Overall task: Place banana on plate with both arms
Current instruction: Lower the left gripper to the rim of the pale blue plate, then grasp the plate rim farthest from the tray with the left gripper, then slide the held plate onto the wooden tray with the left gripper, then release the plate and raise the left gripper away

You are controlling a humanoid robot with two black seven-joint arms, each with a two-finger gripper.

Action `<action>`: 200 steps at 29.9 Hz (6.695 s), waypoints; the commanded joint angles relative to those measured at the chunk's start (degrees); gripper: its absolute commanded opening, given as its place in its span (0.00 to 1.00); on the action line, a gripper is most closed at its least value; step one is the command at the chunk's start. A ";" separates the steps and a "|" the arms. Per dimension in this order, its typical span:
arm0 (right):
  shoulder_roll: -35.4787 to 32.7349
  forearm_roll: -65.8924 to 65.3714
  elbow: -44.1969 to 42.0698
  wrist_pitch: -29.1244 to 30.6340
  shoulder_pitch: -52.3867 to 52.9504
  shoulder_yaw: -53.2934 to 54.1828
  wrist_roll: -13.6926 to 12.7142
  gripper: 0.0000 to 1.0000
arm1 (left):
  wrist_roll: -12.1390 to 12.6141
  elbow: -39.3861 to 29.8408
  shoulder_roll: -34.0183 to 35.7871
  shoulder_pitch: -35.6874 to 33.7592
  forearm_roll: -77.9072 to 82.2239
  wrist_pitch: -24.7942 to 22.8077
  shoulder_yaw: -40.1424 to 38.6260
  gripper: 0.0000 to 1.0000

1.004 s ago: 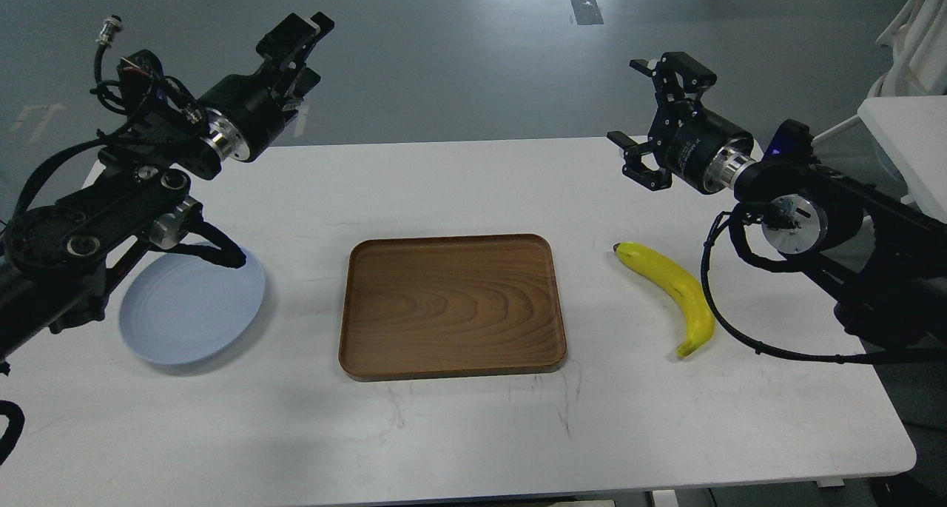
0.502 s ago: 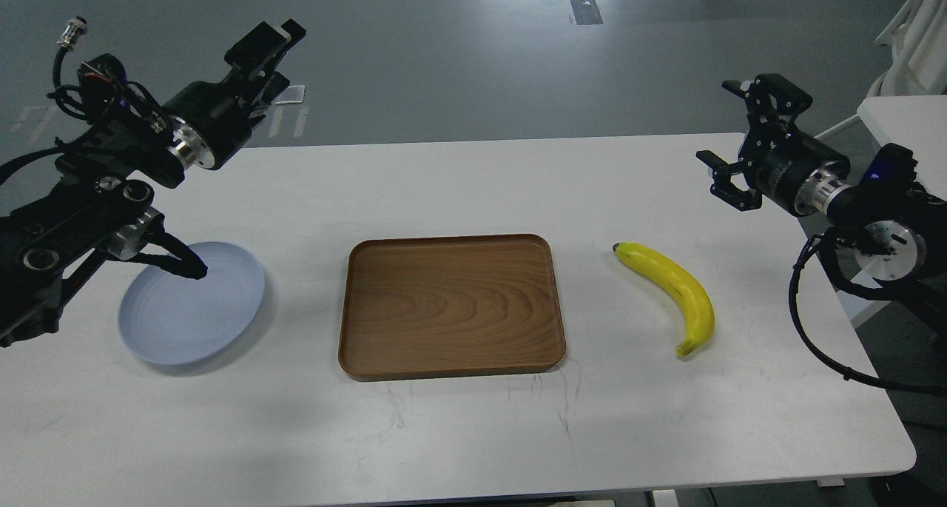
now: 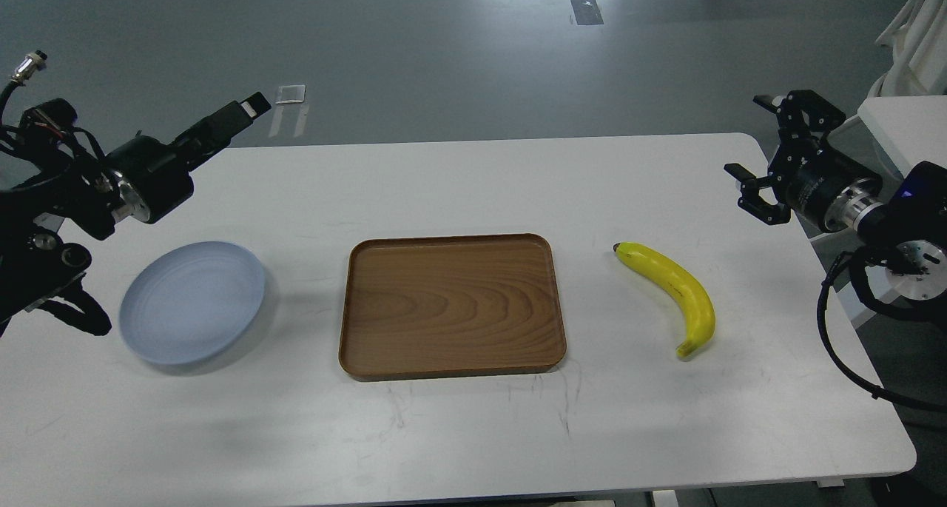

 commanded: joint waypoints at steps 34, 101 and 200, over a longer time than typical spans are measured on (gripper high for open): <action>3.63 -0.01 -0.74 -0.70 1.39 3.96 -0.31 1.00 | -0.21 7.93 4.84 11.88 8.48 5.29 4.28 0.94; 2.40 -0.01 -0.21 -0.70 1.04 4.58 -0.04 1.00 | -0.91 26.83 -1.40 14.87 9.62 8.80 13.69 0.56; 2.40 -0.09 0.66 -4.13 11.59 3.96 -4.79 1.00 | -5.44 23.13 -31.11 -5.52 10.60 2.92 19.67 0.98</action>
